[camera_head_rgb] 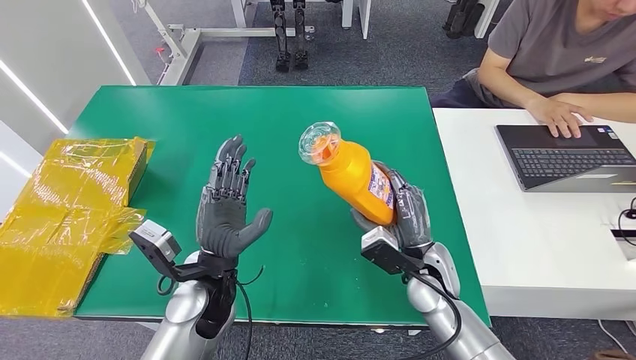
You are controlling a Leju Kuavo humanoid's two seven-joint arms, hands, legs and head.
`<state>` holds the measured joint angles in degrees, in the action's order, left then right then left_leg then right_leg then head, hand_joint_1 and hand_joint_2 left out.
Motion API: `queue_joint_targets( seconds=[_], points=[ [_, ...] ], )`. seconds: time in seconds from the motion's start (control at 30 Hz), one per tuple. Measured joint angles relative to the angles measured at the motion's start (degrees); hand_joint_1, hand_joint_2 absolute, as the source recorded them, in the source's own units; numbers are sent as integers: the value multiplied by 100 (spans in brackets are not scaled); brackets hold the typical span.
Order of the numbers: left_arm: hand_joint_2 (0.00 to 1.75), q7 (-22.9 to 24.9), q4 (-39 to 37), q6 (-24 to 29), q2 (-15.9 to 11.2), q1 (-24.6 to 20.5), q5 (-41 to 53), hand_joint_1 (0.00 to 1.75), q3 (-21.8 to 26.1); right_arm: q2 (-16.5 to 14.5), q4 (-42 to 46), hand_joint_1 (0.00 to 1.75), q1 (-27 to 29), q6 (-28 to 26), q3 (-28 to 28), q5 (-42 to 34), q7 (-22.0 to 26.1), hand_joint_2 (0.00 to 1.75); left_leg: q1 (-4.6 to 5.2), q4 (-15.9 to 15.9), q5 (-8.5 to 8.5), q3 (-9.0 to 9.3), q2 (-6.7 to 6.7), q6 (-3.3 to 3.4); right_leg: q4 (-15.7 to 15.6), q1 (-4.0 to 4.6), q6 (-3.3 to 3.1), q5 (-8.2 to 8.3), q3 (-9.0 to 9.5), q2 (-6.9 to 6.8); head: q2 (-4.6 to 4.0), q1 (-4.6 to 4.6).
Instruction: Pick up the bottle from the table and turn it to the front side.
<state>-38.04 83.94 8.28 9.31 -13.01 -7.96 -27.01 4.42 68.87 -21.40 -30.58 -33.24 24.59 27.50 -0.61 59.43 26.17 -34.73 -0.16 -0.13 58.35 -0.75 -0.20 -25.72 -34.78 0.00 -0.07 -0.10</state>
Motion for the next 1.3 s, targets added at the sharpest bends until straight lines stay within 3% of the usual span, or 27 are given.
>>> queue_joint_targets(
  seconds=[0.33,0.87,1.3],
  points=[
    [175,-42,-206,-139,49,-62,67,0,-51,-393,-40,175,1,607,-27,604,-237,175,-1,-2,0,-1,1,0,3,1,0,0,-1,2,0,-1],
    [175,-176,-331,17,42,-78,-92,0,-4,-805,-733,174,-719,1499,-288,947,-438,175,-1,-1,-1,-2,0,0,4,1,0,0,0,-1,0,0],
    [175,-207,-329,176,33,-51,-139,0,205,-1041,-1475,175,-1300,2116,-680,920,-152,175,0,-1,-1,-2,0,0,5,0,0,0,1,0,0,-1]
  ],
)
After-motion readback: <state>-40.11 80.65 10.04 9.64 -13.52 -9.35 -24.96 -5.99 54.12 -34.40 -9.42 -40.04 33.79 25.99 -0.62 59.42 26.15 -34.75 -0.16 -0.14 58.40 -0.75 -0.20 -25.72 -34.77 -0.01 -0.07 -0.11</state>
